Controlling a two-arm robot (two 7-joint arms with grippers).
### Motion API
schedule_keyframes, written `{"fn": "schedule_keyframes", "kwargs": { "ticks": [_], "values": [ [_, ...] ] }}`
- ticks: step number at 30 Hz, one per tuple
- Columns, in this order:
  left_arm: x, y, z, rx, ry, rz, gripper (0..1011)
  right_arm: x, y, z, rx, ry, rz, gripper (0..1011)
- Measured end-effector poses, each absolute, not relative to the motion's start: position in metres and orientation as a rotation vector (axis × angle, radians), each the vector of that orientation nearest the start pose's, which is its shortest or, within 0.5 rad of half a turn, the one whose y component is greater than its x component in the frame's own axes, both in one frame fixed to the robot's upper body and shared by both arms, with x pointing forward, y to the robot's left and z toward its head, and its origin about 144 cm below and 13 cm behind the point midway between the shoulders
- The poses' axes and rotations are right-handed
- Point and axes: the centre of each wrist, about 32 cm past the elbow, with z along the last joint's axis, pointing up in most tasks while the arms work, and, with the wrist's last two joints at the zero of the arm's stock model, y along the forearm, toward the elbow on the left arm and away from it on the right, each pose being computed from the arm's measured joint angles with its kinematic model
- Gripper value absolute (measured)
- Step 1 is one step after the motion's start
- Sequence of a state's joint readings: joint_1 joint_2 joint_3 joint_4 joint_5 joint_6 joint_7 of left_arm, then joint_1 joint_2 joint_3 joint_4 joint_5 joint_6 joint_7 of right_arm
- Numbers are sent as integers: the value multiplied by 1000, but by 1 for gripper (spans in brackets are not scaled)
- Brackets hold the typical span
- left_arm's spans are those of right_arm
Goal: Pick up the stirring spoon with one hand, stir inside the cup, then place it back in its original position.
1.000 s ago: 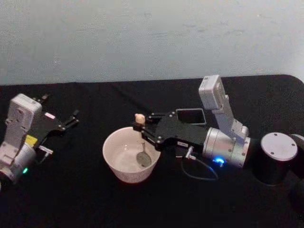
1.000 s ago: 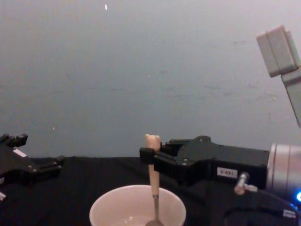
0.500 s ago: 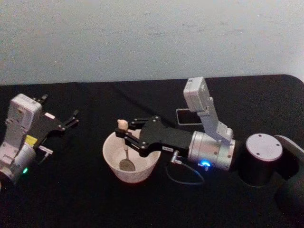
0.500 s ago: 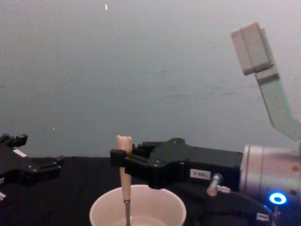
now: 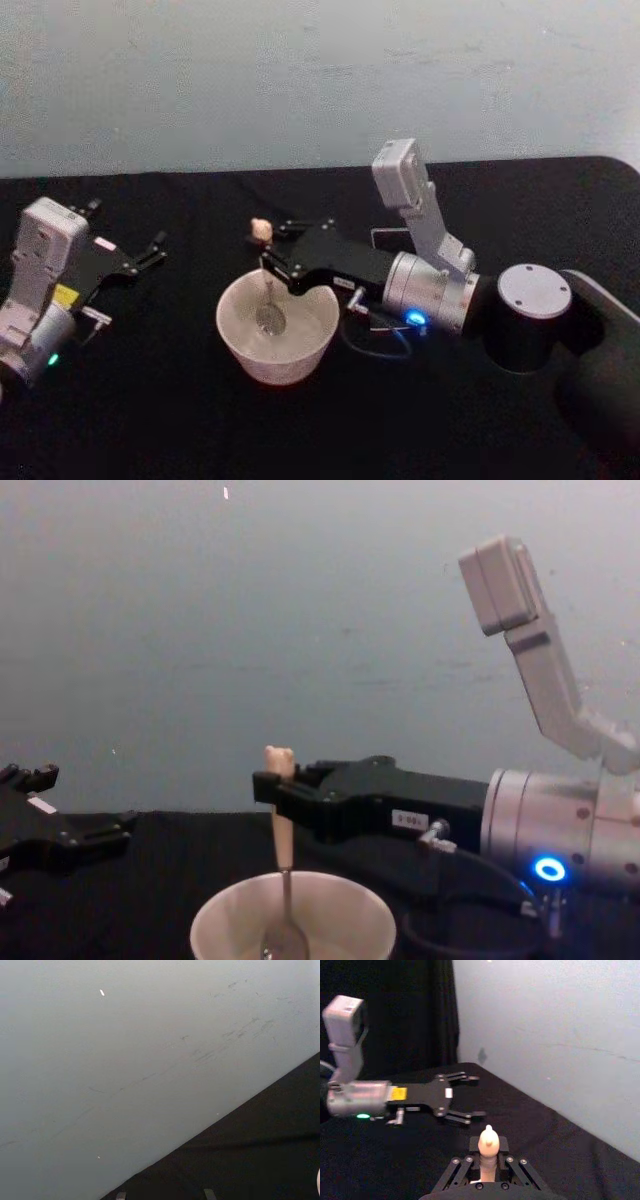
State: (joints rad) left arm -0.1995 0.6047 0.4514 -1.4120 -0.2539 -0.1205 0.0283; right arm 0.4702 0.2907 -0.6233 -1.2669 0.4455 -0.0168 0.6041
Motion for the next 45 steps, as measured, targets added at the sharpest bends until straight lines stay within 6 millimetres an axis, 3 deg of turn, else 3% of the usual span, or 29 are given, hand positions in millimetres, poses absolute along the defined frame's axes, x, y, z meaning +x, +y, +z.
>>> {"fn": "schedule_keyframes", "kwargs": {
  "ticks": [10, 24, 34, 45],
  "values": [
    [489, 310, 1140, 304, -285, 1248, 1001, 552, -179, 1173, -69, -9, -545, 192],
    [489, 310, 1140, 304, -285, 1248, 1001, 529, -198, 1174, -81, 18, -514, 192],
    [489, 310, 1140, 304, -285, 1248, 1001, 517, -188, 1169, -92, 40, -439, 192],
    [489, 310, 1140, 304, -285, 1248, 1001, 528, -169, 1167, -88, 38, -436, 192]
  ]
}}
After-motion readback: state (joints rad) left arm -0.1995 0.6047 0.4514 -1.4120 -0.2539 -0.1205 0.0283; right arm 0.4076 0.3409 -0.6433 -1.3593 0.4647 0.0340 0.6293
